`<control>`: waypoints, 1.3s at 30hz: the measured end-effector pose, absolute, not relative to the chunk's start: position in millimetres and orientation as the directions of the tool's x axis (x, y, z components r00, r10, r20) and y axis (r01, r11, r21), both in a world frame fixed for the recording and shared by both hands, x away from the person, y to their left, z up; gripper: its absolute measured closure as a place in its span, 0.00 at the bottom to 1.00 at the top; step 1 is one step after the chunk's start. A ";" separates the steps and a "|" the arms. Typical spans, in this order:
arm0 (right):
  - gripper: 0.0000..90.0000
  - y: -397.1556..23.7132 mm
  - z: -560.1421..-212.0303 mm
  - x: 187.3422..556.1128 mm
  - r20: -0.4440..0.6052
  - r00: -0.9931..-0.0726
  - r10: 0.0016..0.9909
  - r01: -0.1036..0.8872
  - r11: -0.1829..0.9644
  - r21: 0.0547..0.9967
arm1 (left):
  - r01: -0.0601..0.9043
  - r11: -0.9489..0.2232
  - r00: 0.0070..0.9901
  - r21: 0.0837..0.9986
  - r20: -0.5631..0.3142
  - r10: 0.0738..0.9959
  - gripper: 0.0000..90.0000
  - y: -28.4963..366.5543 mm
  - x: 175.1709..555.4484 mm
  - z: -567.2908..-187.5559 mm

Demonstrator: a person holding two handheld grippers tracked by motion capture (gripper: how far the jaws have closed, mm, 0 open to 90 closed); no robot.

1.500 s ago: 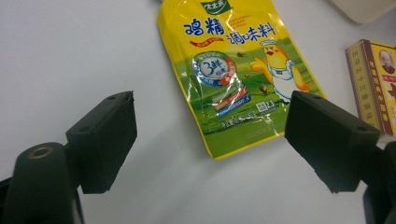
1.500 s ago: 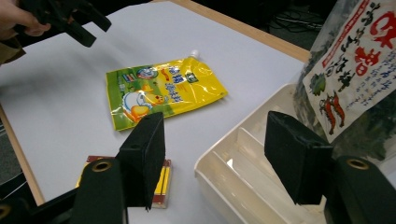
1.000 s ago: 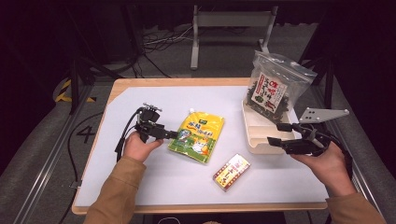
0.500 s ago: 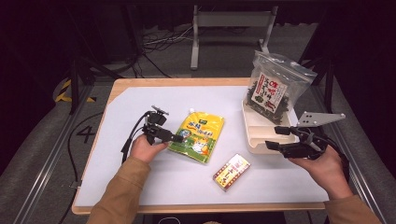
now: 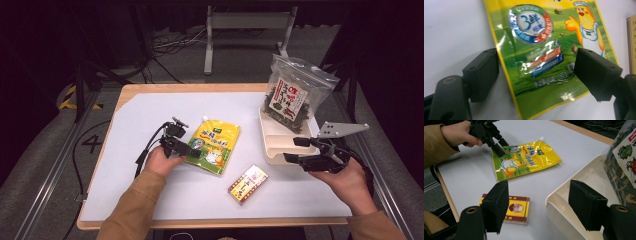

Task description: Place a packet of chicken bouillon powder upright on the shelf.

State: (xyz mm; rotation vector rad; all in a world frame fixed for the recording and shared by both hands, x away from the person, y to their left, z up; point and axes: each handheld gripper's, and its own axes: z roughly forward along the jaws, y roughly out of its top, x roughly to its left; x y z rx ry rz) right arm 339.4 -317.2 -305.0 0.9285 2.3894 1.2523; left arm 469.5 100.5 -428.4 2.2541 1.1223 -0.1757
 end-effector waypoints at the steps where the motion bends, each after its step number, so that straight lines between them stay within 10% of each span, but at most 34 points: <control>1: 0.37 -317.3 -304.9 339.1 0.044 -0.751 0.659 0.410 0.414 0.813 | 0.762 -0.456 0.631 0.460 -0.365 0.685 0.23 99.8 468.9 -428.2; 22: 0.38 -311.2 -310.3 342.1 0.077 -0.759 0.646 0.428 0.407 0.807 | 0.758 -0.443 0.621 0.478 -0.322 0.715 0.76 100.0 458.0 -424.3; 39: 0.40 -309.9 -314.3 342.6 0.089 -0.763 0.640 0.438 0.411 0.800 | 0.665 -0.465 0.695 0.585 -0.256 0.672 0.91 99.5 443.3 -406.9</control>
